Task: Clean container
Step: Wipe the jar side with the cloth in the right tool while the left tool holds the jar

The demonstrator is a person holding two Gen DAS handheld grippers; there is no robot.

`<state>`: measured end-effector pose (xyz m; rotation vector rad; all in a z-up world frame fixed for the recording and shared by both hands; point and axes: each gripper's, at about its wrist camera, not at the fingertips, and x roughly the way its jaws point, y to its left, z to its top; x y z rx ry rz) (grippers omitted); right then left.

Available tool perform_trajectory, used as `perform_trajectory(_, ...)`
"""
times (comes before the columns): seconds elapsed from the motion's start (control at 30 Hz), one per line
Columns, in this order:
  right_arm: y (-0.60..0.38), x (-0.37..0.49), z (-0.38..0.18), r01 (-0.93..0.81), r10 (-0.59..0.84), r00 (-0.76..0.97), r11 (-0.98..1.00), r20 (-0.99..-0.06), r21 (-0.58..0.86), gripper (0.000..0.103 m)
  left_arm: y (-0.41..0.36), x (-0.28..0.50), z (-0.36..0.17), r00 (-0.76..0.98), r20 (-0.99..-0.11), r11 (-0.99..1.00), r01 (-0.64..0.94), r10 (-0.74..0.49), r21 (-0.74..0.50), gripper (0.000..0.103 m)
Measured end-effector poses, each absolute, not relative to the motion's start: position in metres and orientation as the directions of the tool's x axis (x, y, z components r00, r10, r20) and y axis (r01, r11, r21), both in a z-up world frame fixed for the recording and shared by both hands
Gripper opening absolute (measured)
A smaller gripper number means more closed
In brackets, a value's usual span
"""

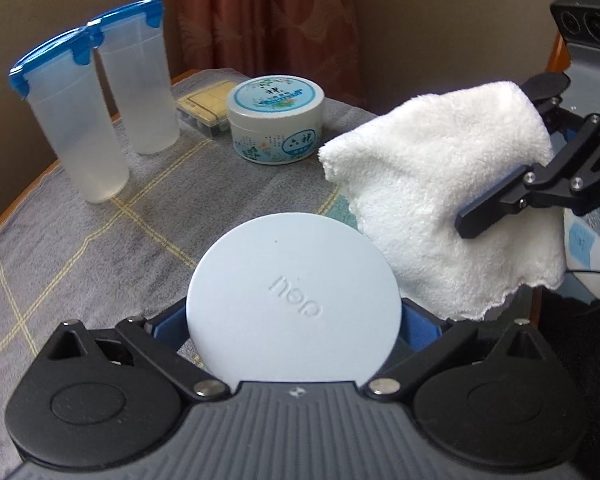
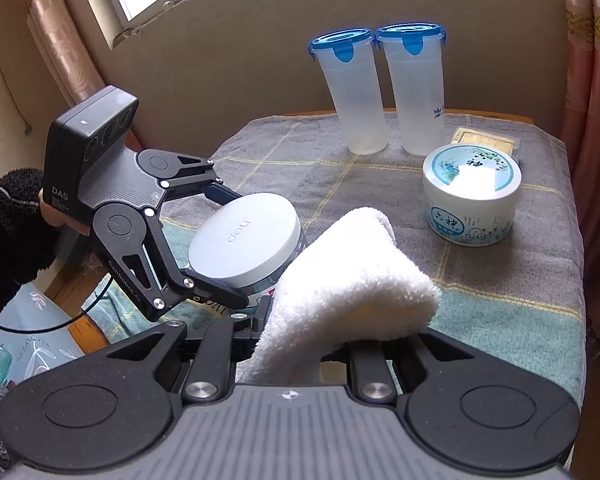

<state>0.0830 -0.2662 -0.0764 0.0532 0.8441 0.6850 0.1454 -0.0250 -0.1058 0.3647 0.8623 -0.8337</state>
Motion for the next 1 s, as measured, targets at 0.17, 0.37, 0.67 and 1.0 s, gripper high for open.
perform_trajectory(0.17,-0.269,0.079,-0.074,-0.535,0.58,0.475,0.787,-0.662,0.306,0.022,-0.012,0.128,-0.119,0.496,-0.724,0.777,0.624,-0.479,-0.086,0.103)
perform_trajectory(0.37,-0.271,0.072,-0.069,-0.542,0.584,0.484,0.785,-0.652,0.301,0.022,-0.017,0.113,-0.132,0.579,-0.705,0.835,0.549,-0.409,-0.034,0.103)
perform_trajectory(0.67,-0.274,0.067,-0.069,-0.539,0.586,0.492,0.786,-0.644,0.304,0.022,-0.017,0.111,-0.132,0.619,-0.671,0.869,0.489,-0.409,-0.078,0.099)
perform_trajectory(1.0,-0.273,0.068,-0.071,-0.537,0.582,0.487,0.788,-0.652,0.302,0.022,-0.01,0.125,-0.13,0.532,-0.669,0.743,0.668,-0.519,-0.044,0.098)
